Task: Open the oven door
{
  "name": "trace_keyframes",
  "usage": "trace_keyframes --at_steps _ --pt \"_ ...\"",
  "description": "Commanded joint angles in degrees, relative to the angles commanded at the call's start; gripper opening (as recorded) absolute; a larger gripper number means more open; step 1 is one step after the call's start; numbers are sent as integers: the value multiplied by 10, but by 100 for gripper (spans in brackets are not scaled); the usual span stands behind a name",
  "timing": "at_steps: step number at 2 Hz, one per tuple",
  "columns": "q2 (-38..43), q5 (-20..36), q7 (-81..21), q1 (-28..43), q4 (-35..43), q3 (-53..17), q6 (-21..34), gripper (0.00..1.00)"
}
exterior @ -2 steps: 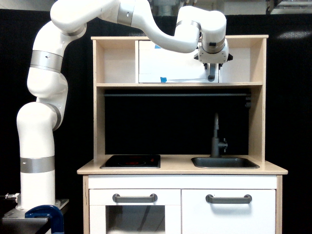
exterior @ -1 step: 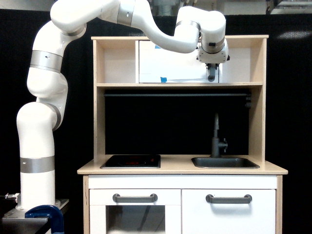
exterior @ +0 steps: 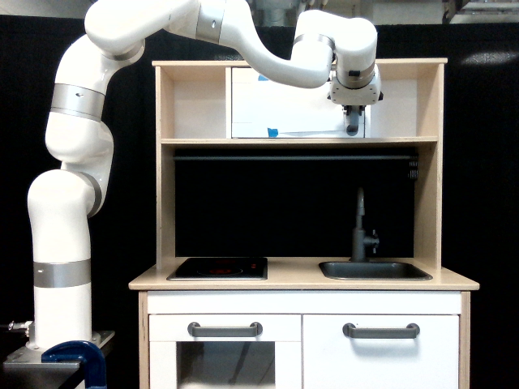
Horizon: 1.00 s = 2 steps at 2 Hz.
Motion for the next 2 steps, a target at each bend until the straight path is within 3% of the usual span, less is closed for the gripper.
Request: trace_keyframes --at_steps 2 --pt "-23 -1 -7 -29 -22 -5 32 0"
